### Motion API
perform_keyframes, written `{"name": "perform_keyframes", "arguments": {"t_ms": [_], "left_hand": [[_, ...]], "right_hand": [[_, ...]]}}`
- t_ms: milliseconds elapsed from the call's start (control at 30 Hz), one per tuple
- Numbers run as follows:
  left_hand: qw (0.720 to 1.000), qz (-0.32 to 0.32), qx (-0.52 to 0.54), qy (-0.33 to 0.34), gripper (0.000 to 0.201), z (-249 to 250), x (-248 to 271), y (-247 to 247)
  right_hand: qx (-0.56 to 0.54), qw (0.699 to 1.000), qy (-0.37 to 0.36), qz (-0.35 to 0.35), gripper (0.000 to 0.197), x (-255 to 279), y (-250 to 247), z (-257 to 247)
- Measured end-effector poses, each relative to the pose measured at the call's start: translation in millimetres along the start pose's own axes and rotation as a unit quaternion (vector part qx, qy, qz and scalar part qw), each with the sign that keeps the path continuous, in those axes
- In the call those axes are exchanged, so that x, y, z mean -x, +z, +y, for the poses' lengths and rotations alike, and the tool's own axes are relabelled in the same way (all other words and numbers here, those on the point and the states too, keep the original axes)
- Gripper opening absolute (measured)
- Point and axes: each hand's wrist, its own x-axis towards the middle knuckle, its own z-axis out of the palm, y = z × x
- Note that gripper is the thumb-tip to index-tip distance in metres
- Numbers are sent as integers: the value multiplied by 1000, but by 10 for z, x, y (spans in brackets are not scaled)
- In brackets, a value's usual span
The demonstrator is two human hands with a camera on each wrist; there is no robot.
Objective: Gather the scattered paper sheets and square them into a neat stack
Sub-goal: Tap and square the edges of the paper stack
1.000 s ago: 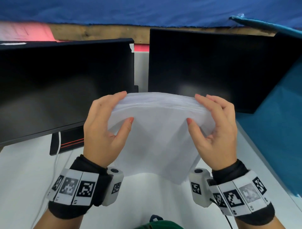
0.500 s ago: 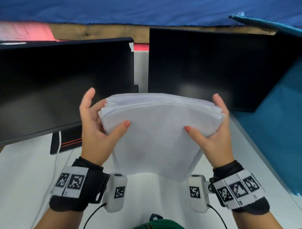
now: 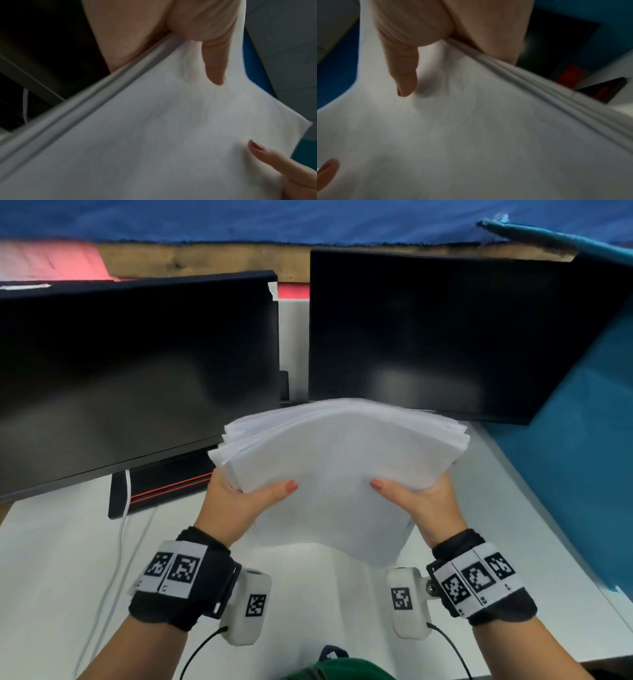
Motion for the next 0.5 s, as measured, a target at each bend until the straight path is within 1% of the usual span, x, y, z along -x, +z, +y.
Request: {"name": "perform_keyframes", "arguments": {"t_ms": [33,67,133,167,233,267,300,333,367,433,467,500], "left_hand": [[1000,-3,-1,4,46,-5,-2,25],[1000,2,-4,6,47,3,-7,40],[1000,28,2,3,38,-9,-37,-1],[999,40,8,1,41,-19,-43,-33],[999,49,16,-2,56,-31,-19,-73],[999,47,21,5,57,-20,-8,-59],[999,33,22,12,54,-13,11,-15],[999,18,22,15,50,-9,26,55],[1000,11,20,19,45,-14,31,134],[999,34,10,22,41,-53,19,259],[998,59,5,17,37,-71,2,286],[997,80,4,11,33,-78,-12,296]], "right_hand": [[-2,1000,-5,-1,34,3,29,2],[-5,1000,-10,6,33,3,52,-2],[-13,1000,-16,19,31,12,38,-42],[-19,999,-16,21,41,18,1,-55],[-19,1000,0,20,83,35,-85,-69],[-18,1000,5,22,95,29,-107,-77],[-18,1000,4,16,95,23,-117,-76],[-17,1000,0,6,85,7,-115,-72],[-15,1000,-5,5,71,-12,-105,-81],[-14,1000,-23,15,49,-57,-89,-138],[-19,999,-31,23,43,-80,-112,-155],[-24,999,-35,30,40,-100,-155,-154]]}}
